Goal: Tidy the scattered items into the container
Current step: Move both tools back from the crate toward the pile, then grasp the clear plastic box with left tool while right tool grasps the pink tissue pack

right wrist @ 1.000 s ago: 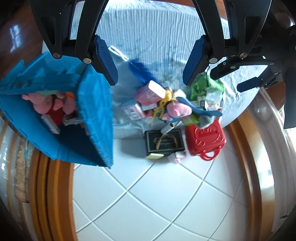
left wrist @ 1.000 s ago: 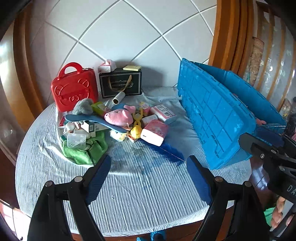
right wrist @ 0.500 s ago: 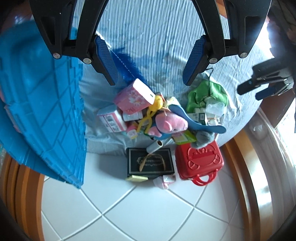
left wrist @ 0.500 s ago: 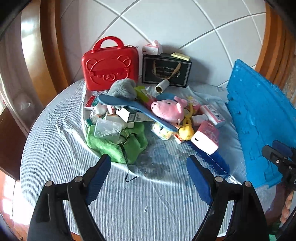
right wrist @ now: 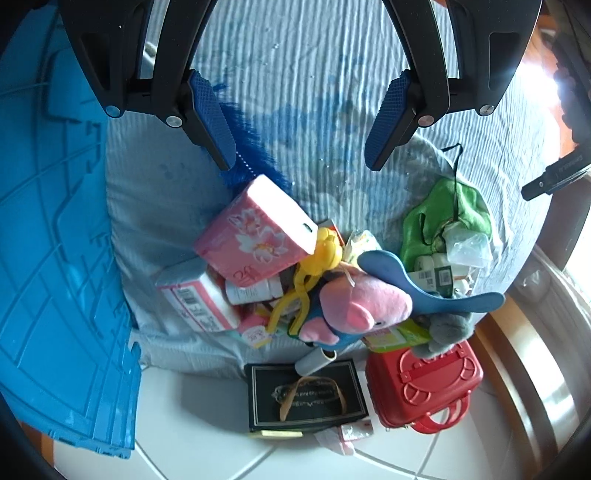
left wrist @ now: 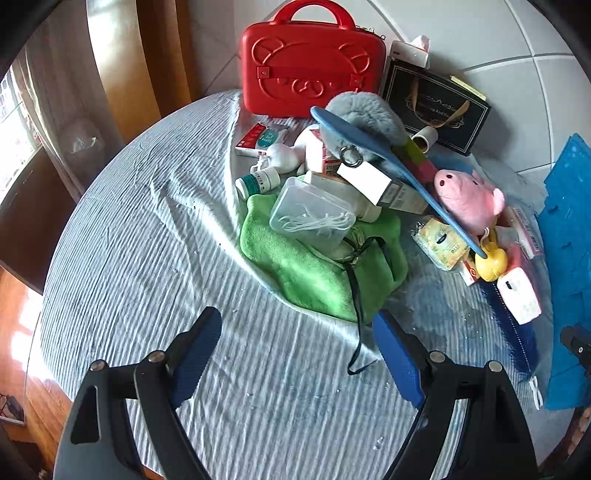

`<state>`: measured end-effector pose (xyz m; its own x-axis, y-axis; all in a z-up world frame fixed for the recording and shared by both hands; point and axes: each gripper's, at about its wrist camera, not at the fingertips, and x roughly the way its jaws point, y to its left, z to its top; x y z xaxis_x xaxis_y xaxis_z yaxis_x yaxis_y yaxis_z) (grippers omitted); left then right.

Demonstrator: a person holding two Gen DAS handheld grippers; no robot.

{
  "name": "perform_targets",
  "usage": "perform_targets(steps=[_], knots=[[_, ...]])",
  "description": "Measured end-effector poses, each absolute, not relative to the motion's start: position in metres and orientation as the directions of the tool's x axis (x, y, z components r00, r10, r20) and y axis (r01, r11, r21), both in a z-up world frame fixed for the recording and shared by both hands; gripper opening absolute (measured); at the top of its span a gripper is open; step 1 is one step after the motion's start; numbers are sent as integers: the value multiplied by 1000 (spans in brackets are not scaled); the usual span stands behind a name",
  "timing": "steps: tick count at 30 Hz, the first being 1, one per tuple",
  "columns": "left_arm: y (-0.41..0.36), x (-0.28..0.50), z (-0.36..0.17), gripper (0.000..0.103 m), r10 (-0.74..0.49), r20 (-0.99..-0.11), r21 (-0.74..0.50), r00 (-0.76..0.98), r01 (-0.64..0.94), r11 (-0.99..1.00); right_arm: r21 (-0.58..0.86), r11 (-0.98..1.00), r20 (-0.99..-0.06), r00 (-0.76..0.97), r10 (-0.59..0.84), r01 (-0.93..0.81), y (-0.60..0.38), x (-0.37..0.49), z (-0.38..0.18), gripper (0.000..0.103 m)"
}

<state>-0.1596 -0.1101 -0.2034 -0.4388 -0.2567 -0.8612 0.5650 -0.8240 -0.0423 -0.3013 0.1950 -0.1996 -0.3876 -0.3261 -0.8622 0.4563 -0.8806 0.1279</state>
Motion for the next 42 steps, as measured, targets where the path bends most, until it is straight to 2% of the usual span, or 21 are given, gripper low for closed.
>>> perform_targets(steps=[8,18,21,23,27,30,31,32,33,35,42], knots=[[-146,-204,-223,84,-247,-846,-26,-473,500,-866,130,-906,-876,-381,-295,403,164,-309,-210,73],[-146,-275,-274,84,-286,-841,108,-459,376,-920,108,-946,-905,-364,-221,306,157,-312,-243,73],[-143,-286,-288,90,-297,-841,146,-453,338,-930,111,-954,-912,-353,-208,277,158,-312,-252,73],[-145,-293,-295,90,-301,-843,155,-445,335,-929,108,-958,-916,-347,-200,266,157,-313,-257,73],[-157,-295,-296,90,-268,-841,101,-470,350,-931,117,-951,-912,-347,-217,287,144,-312,-260,73],[-167,-275,-286,90,-230,-830,34,-508,366,-930,140,-920,-900,-340,-272,366,113,-312,-261,73],[-169,-268,-284,90,-224,-830,24,-511,369,-929,147,-905,-895,-336,-293,398,99,-312,-261,71],[-173,-260,-282,90,-216,-829,12,-516,370,-929,151,-891,-890,-333,-311,429,84,-311,-263,64],[-176,-255,-280,90,-206,-828,-1,-521,369,-929,159,-873,-886,-323,-332,461,67,-311,-265,49],[-184,-244,-277,90,-203,-825,-11,-528,374,-927,194,-842,-881,-288,-375,504,36,-313,-271,38],[-207,-218,-276,89,-202,-821,-28,-534,391,-920,264,-763,-866,-204,-457,590,-38,-302,-278,38]])
